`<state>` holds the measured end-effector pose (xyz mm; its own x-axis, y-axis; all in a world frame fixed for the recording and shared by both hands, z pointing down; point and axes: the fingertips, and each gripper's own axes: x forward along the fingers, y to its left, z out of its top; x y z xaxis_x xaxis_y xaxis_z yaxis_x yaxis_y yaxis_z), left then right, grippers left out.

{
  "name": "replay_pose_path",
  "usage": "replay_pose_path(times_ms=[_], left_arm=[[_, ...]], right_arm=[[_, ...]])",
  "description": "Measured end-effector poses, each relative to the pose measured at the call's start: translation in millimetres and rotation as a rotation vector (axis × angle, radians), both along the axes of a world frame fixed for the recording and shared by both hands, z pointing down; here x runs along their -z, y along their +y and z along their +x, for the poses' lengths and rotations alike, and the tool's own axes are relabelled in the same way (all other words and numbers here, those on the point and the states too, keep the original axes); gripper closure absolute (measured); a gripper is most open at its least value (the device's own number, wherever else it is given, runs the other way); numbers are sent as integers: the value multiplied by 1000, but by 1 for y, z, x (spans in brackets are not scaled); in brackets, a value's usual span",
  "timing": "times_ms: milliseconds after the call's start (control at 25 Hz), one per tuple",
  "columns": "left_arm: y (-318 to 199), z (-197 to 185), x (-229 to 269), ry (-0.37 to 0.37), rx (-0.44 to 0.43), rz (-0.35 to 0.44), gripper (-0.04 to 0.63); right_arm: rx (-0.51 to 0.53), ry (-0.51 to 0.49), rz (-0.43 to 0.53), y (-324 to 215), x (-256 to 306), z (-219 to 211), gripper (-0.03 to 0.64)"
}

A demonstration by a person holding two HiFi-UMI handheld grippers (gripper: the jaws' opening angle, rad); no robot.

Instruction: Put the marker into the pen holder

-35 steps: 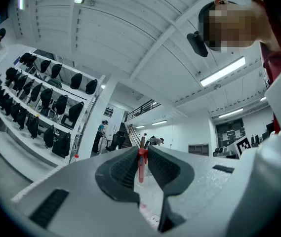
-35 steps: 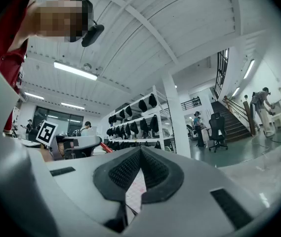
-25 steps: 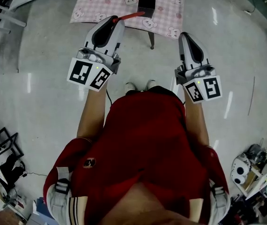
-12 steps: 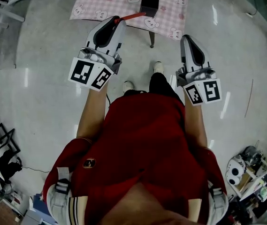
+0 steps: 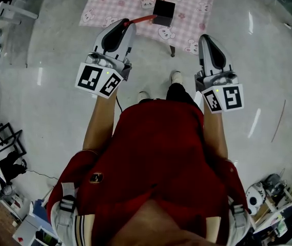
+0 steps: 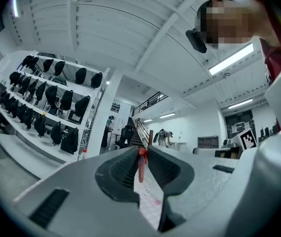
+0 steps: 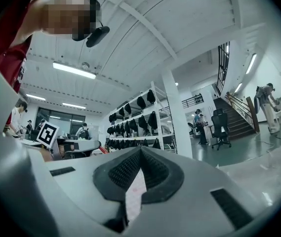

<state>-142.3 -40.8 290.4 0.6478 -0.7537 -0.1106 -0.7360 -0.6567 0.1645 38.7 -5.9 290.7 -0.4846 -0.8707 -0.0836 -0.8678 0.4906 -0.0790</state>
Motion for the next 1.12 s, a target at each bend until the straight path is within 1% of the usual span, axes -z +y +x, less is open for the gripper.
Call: replay_pose_path(times_ms=[200, 360, 480, 680, 920, 1120], left_arm=[[-30, 26, -13, -42, 43, -28, 529], [-51, 42, -24, -77, 84, -57, 529], [-67, 53, -38, -84, 122, -88, 529], [-87, 68, -62, -102, 187, -142, 529], [-103, 81, -81, -130, 255, -183, 529], [-113, 85, -95, -147, 288, -216, 529]], right_arm=[[43, -30, -1, -41, -3, 31, 618], [89, -56, -10, -70, -7, 47, 618], [123, -64, -18, -88, -10, 59, 618], [175, -68, -33, -108, -16, 79, 618], [217, -82, -54, -125, -21, 104, 618], [236, -92, -69, -137, -25, 112, 618]])
